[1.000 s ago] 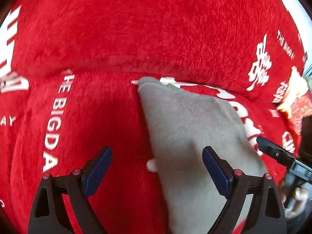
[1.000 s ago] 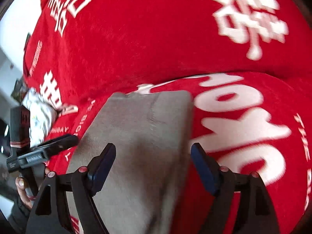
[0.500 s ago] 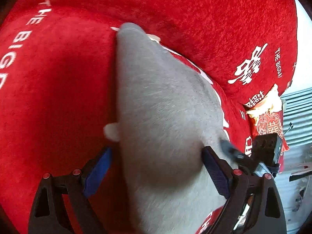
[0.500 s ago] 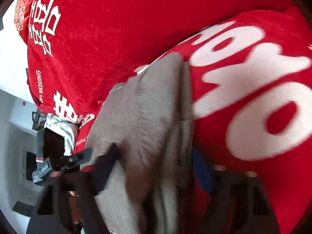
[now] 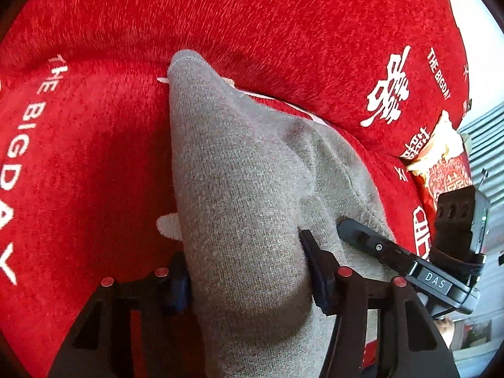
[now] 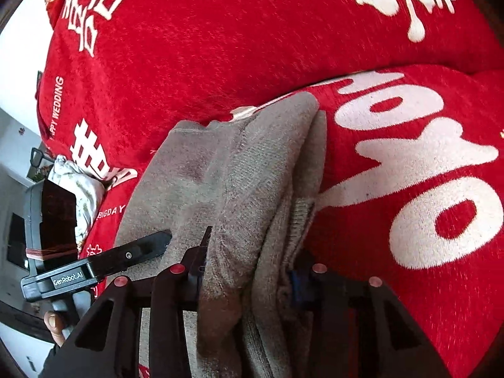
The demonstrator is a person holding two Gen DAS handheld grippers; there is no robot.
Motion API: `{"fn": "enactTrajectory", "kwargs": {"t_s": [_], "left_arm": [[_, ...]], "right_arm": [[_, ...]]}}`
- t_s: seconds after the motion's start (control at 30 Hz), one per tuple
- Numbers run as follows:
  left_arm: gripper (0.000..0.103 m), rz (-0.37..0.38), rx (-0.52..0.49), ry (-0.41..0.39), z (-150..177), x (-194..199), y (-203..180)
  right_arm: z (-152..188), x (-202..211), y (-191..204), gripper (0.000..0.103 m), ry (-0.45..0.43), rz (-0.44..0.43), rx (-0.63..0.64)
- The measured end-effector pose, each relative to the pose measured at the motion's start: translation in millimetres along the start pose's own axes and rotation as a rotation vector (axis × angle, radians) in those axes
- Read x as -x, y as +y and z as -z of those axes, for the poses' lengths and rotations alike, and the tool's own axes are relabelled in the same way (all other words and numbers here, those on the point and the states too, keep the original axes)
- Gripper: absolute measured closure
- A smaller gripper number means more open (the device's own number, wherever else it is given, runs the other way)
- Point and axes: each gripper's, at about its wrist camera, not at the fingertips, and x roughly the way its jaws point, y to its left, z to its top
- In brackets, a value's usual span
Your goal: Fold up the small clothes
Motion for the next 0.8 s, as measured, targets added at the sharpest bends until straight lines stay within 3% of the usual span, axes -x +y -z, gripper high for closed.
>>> {"fn": "enactTrajectory", "kwargs": {"t_s": [0.8], "left_arm": [[0.044, -0.044, -0.035, -0.063, 70, 58, 20]], "right_arm": [[54, 13, 51, 0.061, -0.003, 0.021, 0.078]]}}
